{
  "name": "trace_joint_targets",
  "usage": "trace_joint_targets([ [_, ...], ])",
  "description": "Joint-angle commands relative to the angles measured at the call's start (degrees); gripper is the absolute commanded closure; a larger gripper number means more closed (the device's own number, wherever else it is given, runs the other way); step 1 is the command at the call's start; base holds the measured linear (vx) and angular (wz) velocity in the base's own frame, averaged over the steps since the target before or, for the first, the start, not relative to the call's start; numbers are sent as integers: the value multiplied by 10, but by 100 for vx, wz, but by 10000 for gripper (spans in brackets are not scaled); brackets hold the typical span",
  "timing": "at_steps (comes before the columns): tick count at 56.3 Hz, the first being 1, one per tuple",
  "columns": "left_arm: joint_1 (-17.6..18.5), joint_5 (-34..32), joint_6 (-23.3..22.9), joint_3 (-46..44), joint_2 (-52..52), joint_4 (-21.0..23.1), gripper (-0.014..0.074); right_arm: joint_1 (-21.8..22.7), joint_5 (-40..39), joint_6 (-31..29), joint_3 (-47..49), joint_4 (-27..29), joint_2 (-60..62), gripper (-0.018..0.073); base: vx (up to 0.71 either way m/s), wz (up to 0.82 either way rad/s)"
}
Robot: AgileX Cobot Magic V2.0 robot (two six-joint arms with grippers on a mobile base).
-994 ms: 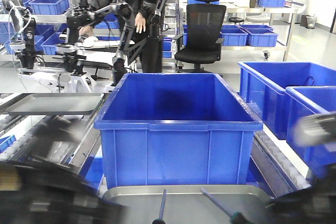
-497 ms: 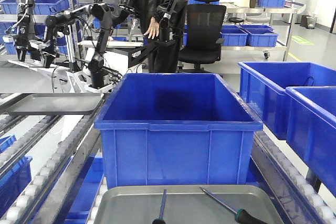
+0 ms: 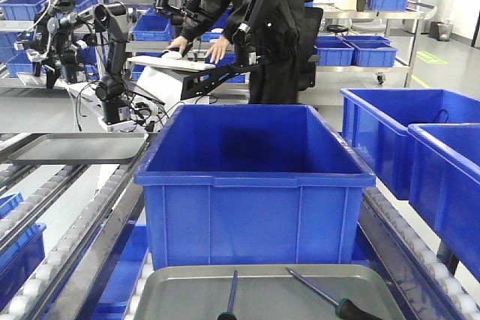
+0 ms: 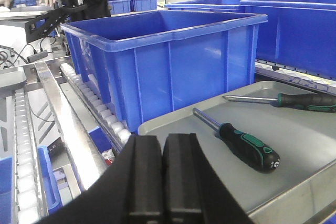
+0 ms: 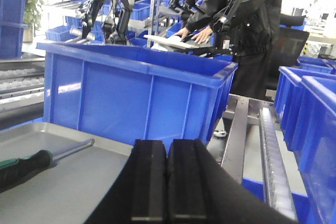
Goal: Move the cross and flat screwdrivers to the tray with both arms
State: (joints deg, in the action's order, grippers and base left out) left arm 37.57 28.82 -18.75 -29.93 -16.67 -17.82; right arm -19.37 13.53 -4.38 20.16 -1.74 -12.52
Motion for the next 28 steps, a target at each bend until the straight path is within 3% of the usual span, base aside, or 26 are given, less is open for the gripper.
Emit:
trace_joint_targets([
  [1, 2, -45, -5, -13, -7, -8, 596, 1, -46, -3, 17, -5, -6, 567, 0, 0],
  [16, -13, -50, 2, 1, -3, -15, 596, 1, -46, -3, 17, -5, -6, 567, 0, 0],
  [22, -91, -75, 15, 47, 20, -4, 596, 1, -46, -3, 17, -5, -6, 567, 0, 0],
  [28, -191, -149, 18, 119, 63, 19, 596, 1, -46, -3, 17, -5, -6, 567, 0, 0],
])
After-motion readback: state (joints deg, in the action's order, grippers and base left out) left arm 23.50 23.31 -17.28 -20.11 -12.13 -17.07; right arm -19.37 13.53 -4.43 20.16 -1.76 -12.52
